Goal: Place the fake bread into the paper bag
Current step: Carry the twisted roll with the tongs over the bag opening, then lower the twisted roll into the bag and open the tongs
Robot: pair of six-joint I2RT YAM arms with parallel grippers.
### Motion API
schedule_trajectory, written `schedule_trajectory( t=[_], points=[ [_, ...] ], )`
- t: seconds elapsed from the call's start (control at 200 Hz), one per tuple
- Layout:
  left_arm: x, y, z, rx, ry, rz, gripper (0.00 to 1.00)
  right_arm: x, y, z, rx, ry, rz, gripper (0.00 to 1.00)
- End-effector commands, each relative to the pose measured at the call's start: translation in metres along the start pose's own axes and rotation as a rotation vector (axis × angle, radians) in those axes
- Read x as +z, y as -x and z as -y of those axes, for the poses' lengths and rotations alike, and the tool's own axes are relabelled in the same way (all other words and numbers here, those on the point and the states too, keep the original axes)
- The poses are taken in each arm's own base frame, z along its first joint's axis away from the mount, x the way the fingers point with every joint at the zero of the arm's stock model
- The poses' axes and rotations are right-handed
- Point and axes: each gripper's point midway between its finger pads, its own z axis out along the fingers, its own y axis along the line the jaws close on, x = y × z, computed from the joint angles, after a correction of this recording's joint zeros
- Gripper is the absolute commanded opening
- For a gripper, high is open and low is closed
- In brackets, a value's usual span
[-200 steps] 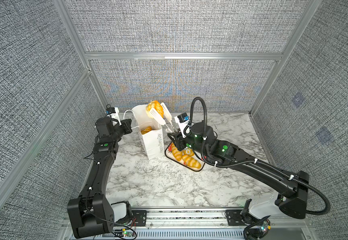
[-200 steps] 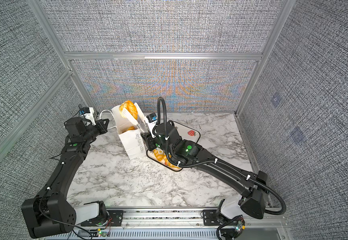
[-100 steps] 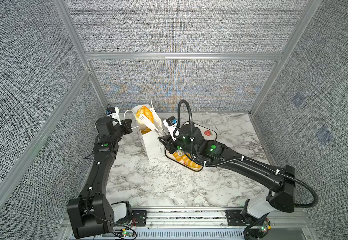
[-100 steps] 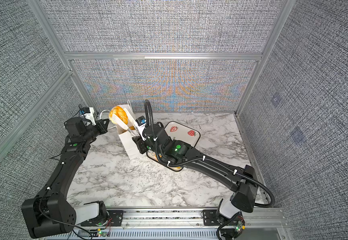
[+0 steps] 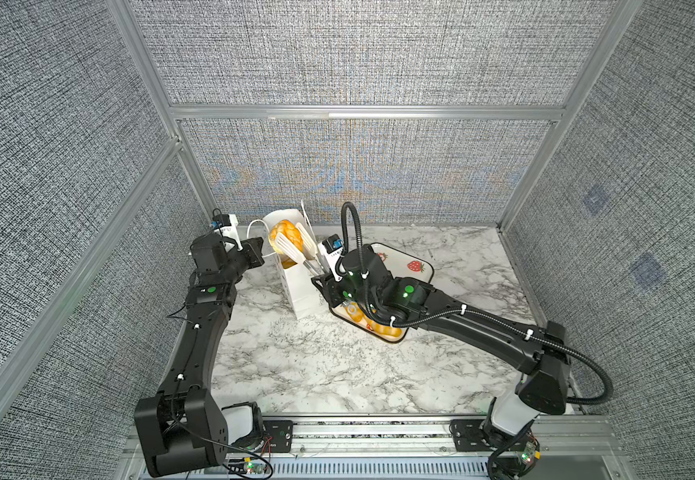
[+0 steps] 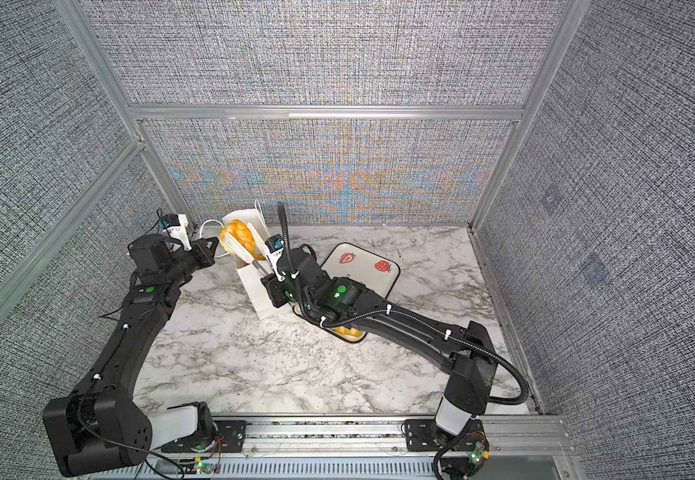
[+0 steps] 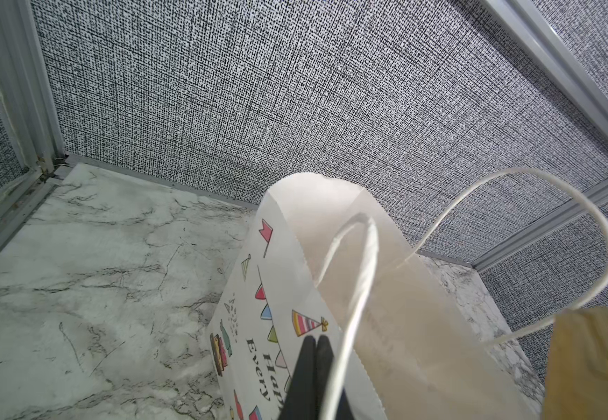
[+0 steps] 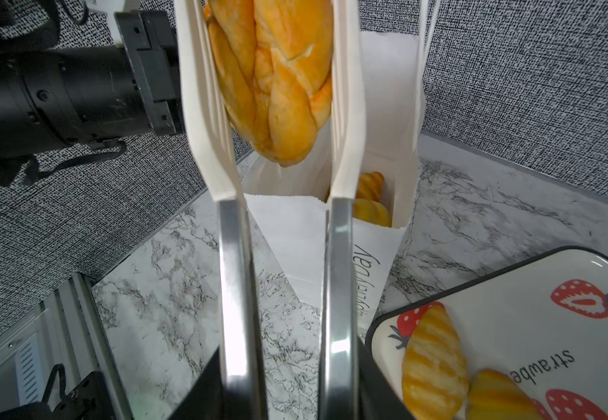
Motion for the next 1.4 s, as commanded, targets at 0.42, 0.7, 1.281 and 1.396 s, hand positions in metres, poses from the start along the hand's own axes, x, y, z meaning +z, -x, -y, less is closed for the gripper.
schedule_trajectory(
  t=[0.42,0.7,1.281,1.396],
  points=[
    [-0.001,0.006,0.002,0.013,-0.011,0.023,0.0,0.012,-0.011,0.024,0.076,-0.063,-0.058,0.4],
    [-0.001,0.005,0.002,0.014,-0.009,0.023,0.0,0.017,-0.017,0.029,0.091,-0.071,-0.084,0.41],
    [-0.001,0.006,0.002,0.015,-0.009,0.024,0.0,0.017,-0.018,0.031,0.098,-0.069,-0.092,0.53],
    [-0.001,0.006,0.002,0.014,-0.009,0.024,0.0,0.017,-0.018,0.031,0.098,-0.068,-0.09,0.57]
  ],
)
